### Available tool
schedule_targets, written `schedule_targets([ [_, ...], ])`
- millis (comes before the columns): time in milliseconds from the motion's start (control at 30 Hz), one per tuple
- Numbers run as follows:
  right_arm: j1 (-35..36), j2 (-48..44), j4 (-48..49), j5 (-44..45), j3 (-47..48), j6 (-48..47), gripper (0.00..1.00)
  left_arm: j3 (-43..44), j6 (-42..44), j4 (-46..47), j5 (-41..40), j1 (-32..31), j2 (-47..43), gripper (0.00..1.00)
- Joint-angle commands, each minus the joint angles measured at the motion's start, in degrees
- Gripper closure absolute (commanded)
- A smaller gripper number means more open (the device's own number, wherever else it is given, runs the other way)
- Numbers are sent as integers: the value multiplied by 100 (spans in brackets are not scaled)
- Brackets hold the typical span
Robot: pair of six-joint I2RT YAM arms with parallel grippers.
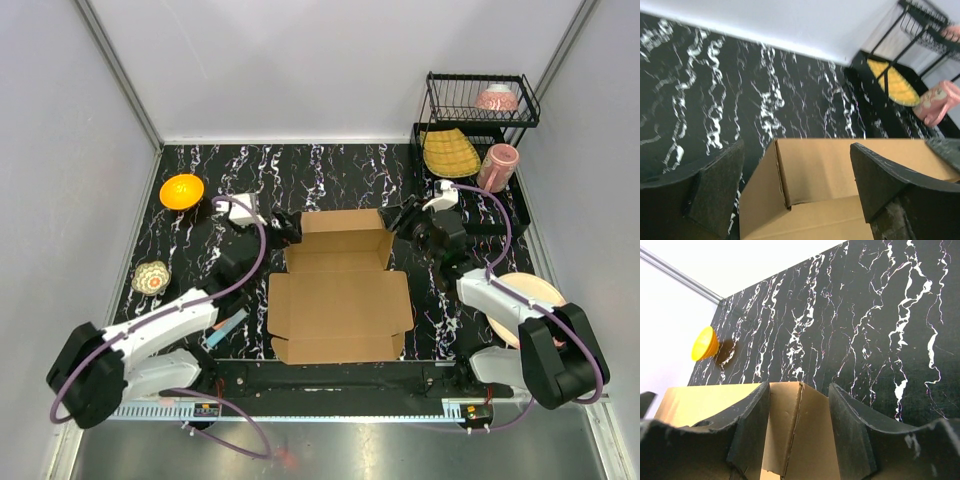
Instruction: Fold the paper box
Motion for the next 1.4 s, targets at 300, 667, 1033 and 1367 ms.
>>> schedule_targets([
  [300, -7, -7, -971, -166, -268, -247, 46, -309, -1005, 121, 1463, 477, 661, 46],
  [667, -7, -156, -1068, -184, -610, -247, 47, -547, -1119, 350, 1753, 618, 960, 87],
  [1033, 1, -323, -1015, -333, -1138, -44, 47, -846, -1383, 517, 1824, 609, 829, 74],
  [1367, 1, -499, -1244, -377, -848, 0, 44, -591, -1357, 350, 1982, 618, 714, 58],
])
